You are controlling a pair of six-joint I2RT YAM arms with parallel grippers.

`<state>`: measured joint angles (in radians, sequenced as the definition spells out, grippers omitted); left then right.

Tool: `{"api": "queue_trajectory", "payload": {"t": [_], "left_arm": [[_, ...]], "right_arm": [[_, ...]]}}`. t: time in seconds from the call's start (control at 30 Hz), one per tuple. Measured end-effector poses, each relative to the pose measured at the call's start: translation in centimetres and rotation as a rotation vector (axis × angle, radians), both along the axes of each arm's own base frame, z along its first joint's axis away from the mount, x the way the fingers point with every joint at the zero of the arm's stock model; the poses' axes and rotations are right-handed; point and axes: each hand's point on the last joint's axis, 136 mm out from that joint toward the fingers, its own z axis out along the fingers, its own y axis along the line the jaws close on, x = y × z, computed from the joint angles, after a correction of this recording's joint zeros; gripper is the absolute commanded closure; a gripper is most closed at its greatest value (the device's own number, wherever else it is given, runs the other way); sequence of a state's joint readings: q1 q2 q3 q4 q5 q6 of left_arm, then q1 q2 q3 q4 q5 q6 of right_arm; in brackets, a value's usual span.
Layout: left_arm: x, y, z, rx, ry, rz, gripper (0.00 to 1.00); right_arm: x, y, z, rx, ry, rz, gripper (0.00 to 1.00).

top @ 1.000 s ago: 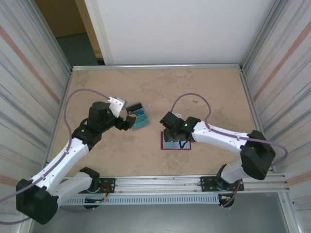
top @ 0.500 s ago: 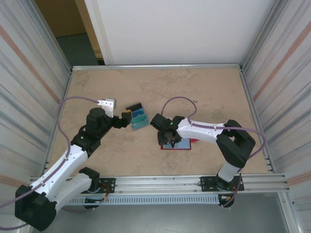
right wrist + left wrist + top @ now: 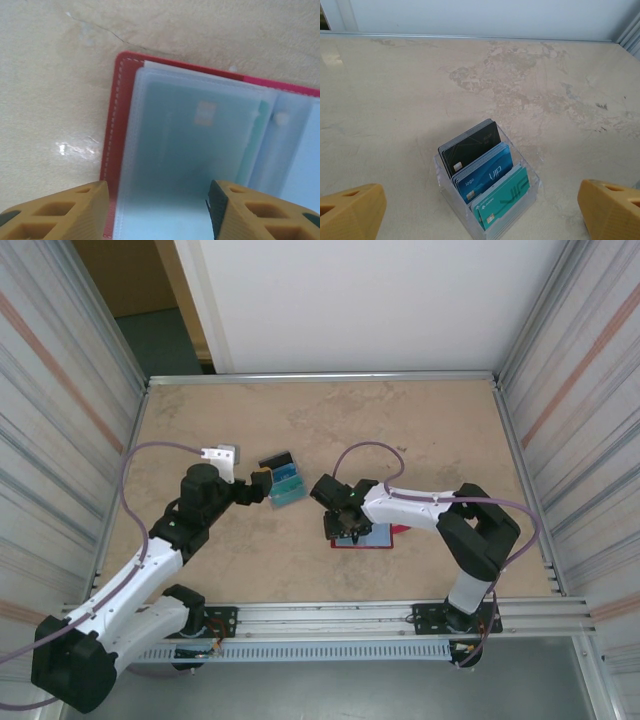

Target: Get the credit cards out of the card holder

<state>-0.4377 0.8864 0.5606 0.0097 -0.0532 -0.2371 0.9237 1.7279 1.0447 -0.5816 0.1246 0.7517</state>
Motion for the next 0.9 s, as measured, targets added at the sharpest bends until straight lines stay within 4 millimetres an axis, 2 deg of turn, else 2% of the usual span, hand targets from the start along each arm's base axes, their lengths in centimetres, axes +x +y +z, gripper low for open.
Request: {"api": "queue_trajectory", "payload": {"t": [0.47,0.8,0.9], "left_arm": [[0.19,-0.24,0.11,-0.007,-0.007,-0.007,0.01],[0.18,-0.25,0.13,-0.007,-0.007,-0.008,0.01],[0.18,-0.26,0.13,-0.007,-0.007,-0.008,0.01]], "right_arm": [[0.03,-0.26,-0.44,0.042,0.008,-0.014,0.50],[0.17,-0.44,-0.21,0.165,0.022,-0.037,0.58],[0.26,-0.50,-0.19,0.172,0.025,-0.042,0.64]]}}
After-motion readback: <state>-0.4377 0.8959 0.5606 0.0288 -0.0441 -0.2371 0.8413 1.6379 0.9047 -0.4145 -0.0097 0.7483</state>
